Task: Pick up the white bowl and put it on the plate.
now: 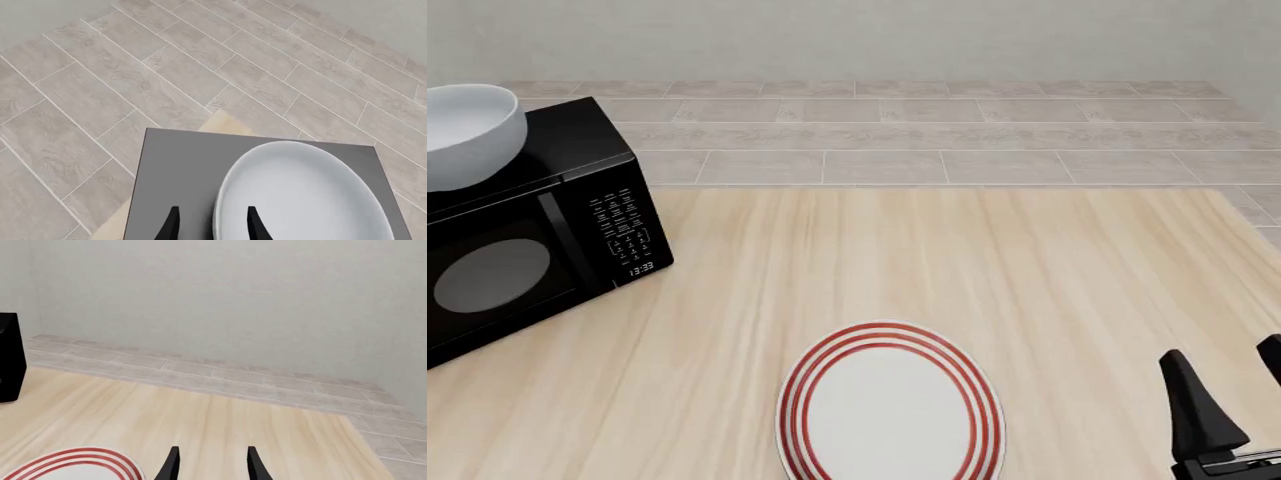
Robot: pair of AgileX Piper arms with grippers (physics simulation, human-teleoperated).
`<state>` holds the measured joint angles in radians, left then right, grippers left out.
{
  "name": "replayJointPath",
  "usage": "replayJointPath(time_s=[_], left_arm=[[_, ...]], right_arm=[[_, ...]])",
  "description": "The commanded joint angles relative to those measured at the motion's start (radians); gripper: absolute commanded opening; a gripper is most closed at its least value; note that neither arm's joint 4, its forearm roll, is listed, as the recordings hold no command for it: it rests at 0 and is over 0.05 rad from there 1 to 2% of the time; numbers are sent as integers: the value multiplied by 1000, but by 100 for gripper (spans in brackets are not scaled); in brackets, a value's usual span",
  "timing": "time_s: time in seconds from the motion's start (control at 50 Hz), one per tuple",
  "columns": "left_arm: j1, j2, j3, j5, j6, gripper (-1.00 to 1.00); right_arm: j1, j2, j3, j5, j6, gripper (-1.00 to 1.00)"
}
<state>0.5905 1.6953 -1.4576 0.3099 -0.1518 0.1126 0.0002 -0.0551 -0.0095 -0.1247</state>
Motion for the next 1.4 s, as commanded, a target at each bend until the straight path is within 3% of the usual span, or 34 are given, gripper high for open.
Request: replayJointPath(time_s=[0.02,0.6,0.62,0.92,1.12,1.2,1.4], left_arm=[[-2,15,-5,-4,-1,100],[-18,57,11,-45,23,100],[-6,51,17,-51,31,-100],[-5,48,22,-53,11,-100],[-42,-1,41,-67,-82,-100],[-88,-82,61,-83,-132,-100],[-163,-186,96,-60,-184,-100]], right_arm=[[1,0,1,-2,-1,100],[5,0,-2,-2,-4,100],[5,0,-4,-2,-5,100],[5,0,-8,0,-4,100],[8,0,2,-1,-3,100],[4,0,7,1,-11,100],[4,0,9,0,-9,100]])
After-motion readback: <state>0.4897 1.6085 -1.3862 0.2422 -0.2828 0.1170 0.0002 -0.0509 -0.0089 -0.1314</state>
